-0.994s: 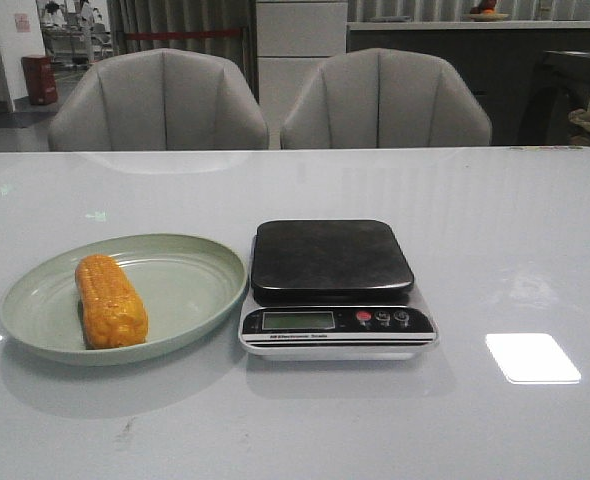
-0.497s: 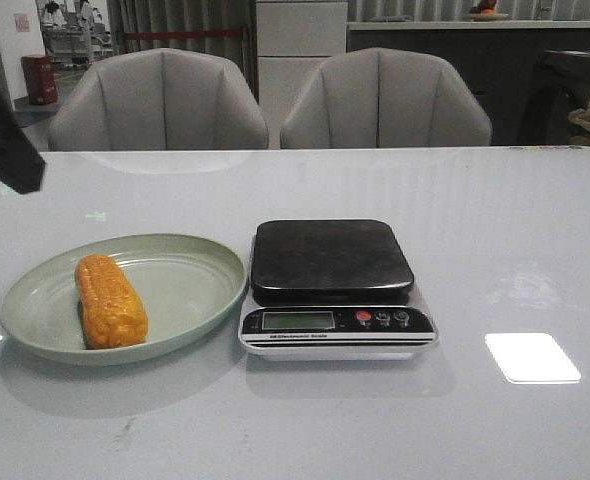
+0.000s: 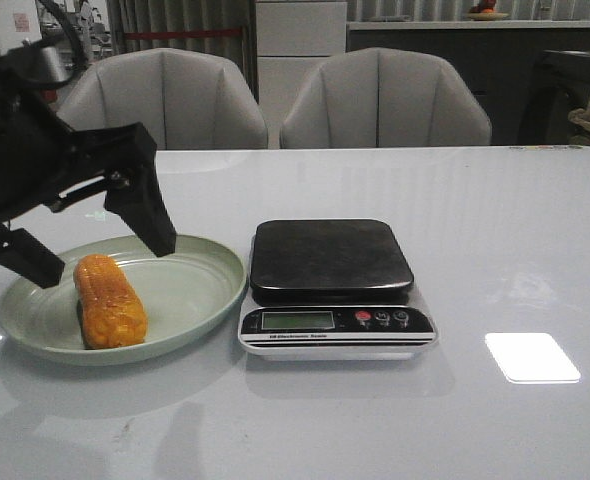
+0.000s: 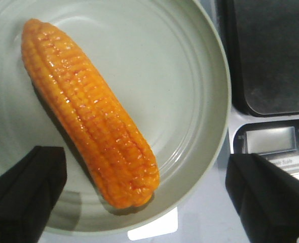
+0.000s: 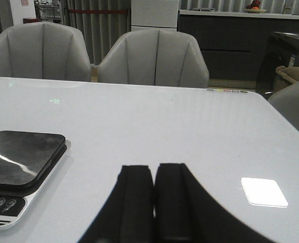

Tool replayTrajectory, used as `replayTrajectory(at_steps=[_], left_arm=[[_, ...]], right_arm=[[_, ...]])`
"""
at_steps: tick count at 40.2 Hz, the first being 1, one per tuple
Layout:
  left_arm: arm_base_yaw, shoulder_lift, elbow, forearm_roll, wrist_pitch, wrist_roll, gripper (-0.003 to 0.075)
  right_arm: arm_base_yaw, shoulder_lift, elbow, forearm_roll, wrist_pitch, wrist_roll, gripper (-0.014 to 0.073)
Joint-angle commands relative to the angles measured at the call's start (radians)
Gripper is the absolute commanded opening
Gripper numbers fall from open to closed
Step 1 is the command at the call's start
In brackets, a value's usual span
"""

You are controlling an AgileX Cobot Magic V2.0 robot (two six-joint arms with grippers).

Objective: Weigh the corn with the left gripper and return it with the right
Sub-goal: 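Lower the left gripper over the corn cob on the green plate, then close the left gripper on the corn cob and lift it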

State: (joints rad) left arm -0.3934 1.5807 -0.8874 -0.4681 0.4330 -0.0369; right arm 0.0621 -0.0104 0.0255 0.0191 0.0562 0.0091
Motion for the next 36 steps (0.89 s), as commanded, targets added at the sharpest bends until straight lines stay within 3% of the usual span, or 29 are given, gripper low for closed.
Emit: replayTrajectory(at_steps=[1, 12, 15, 21, 24, 36], left_arm=[[-0.007, 0.010, -0.043, -0.030, -0.035, -0.030, 0.0690], [-0.007, 0.132, -0.074, -0.030, -0.025, -0.055, 0.0675], [-0.007, 0.153, -0.096, -0.030, -0.010, -0.055, 0.0583], [-0.007, 0.158, -0.164, -0.028, 0.027, -0.050, 0.0244], [-0.011, 0.153, -0.216, -0.025, 0.056, -0.046, 0.0111], [-0.126, 0.151, -0.391, -0.004, 0.057, -0.046, 0.0122]], right_arm=[[-0.006, -0.020, 0.005, -0.010, -0.081, -0.002, 0.0157], [-0.006, -0.020, 0.005, -0.010, -0.081, -0.002, 0.0157], [-0.006, -0.020, 0.005, -0.010, -0.081, -0.002, 0.0157], [-0.006, -0.020, 0.005, -0.010, -0.081, -0.002, 0.0157], [-0.006, -0.020, 0.005, -0.010, -0.081, -0.002, 0.0157], [-0.006, -0.020, 0.005, -0.010, -0.081, -0.002, 0.0157]])
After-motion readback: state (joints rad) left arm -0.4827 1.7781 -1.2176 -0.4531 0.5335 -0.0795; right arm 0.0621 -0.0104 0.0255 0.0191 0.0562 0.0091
